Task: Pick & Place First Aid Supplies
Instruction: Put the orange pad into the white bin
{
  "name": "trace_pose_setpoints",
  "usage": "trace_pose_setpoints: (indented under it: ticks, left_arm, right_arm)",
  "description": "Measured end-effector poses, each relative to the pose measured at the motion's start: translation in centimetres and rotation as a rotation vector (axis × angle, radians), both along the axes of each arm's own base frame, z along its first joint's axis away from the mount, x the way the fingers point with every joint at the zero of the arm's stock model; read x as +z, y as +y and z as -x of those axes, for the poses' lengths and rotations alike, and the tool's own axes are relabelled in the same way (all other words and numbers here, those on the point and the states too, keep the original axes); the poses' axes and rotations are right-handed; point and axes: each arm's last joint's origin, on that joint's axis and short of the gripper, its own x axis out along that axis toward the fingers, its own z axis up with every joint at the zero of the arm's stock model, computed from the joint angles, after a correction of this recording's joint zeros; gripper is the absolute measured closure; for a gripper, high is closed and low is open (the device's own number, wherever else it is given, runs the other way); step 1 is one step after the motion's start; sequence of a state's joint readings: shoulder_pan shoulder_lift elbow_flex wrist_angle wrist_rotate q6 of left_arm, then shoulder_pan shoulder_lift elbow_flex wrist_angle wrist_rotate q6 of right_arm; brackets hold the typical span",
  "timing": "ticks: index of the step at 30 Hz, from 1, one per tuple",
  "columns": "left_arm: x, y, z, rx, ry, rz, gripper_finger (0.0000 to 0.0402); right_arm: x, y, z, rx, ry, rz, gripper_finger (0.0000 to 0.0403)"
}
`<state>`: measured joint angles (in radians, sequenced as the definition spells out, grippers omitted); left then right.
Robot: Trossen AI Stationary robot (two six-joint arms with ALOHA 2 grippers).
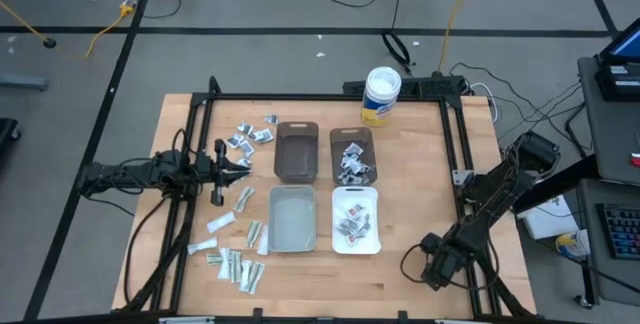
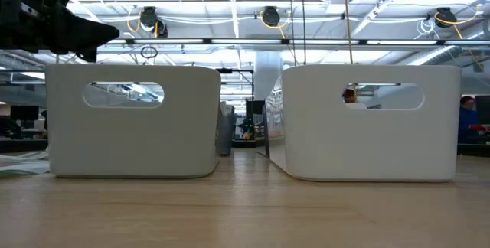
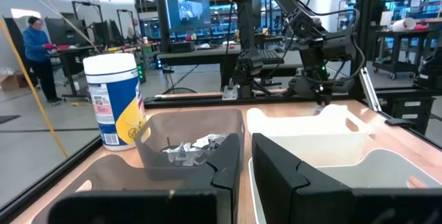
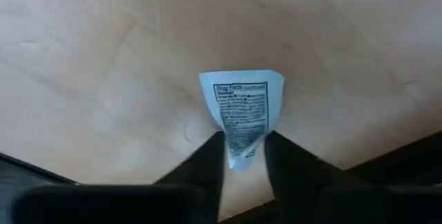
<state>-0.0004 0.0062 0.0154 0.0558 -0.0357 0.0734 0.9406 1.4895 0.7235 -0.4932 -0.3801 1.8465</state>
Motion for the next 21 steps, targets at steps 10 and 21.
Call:
trace_pose_setpoints:
  ticks: [10,21]
  left_arm:
    - [0.0,0.0,0.0,0.000,0.000,0.000,0.0355]
    - [0.0,0.0,0.0,0.000,0.000,0.000,0.0355]
  right_arm:
    - [0.0,-0.4,-0.7,0.000,-0.022,-0.006,0.0399]
    - [5.0,-2.5,-2.5,0.114,-0.015,0.040,0.0402]
